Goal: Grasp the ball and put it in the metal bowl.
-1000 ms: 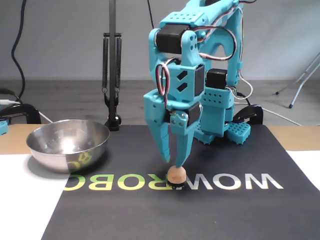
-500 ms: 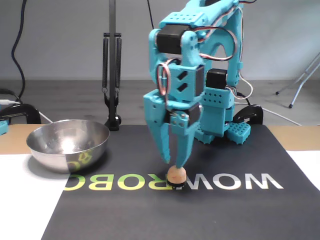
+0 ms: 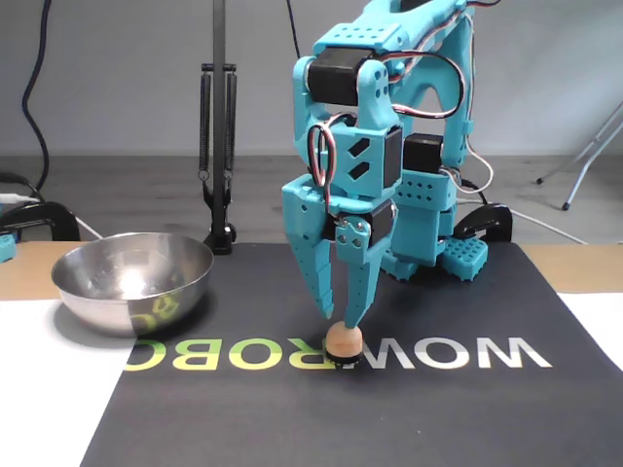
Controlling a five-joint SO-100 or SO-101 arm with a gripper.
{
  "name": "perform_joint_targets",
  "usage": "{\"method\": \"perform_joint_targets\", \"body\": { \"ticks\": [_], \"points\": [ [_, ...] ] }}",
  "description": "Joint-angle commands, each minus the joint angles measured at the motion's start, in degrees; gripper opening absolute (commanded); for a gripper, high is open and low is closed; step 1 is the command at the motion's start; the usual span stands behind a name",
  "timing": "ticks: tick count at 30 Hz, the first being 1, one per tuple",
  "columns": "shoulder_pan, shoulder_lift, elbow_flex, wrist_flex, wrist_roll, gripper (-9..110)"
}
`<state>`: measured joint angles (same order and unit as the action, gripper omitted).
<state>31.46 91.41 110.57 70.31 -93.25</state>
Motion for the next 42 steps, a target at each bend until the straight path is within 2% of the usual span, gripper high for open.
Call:
{"method": "perform_joint_targets", "body": {
  "ticks": [1,3,5,42],
  "points": [
    [-0.35,0.88,-0.26,0.53,-0.26,38],
    [-0.35,0.88,-0.26,0.53,-0.35,48],
    [-0.35,0.88,-0.26,0.53,-0.35,52],
    [-2.29,0.09,1.41,-0.26,-0.35,53]
  ]
}}
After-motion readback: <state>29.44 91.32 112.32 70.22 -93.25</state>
